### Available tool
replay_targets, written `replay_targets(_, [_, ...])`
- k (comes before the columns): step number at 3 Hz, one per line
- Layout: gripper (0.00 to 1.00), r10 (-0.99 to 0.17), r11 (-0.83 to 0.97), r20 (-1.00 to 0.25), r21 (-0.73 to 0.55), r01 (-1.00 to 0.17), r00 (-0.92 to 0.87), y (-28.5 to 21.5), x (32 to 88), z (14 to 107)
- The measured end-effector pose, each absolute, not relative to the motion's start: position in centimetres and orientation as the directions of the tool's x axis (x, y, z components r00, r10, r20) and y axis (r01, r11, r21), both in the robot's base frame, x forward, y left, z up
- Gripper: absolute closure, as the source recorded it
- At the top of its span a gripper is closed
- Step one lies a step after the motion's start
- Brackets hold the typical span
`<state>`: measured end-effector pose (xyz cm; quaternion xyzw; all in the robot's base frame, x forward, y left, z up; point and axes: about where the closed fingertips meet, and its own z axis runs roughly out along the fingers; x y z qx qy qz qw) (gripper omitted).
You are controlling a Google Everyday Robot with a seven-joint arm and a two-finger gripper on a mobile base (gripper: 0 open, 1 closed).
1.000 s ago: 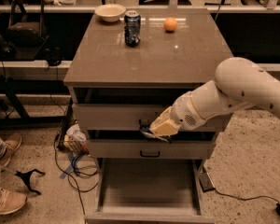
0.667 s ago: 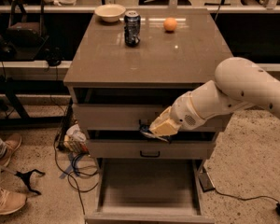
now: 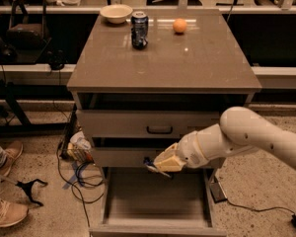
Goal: Place rxbar blueberry into bottom drawer
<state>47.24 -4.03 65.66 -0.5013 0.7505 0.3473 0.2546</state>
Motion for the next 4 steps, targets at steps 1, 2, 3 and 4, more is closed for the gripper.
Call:
replay_targets(1, [1.0,-0.512,0.254,-0.751,0.332,-0.908,-0.418,-2.9,46.3,59.8])
replay_targets(2, [1.0,-0.454,0.267,-0.73,0.436,-0.859,-0.511,-1.4,46.3,54.1])
replay_targets(3, [1.0,-0.442,0.255,-0.72,0.472,-0.844,-0.536,-0.9,45.6,52.4])
replay_targets(4, [1.0,-0.442,0.255,-0.72,0.472,-0.844,-0.536,-0.9,45.6,52.4])
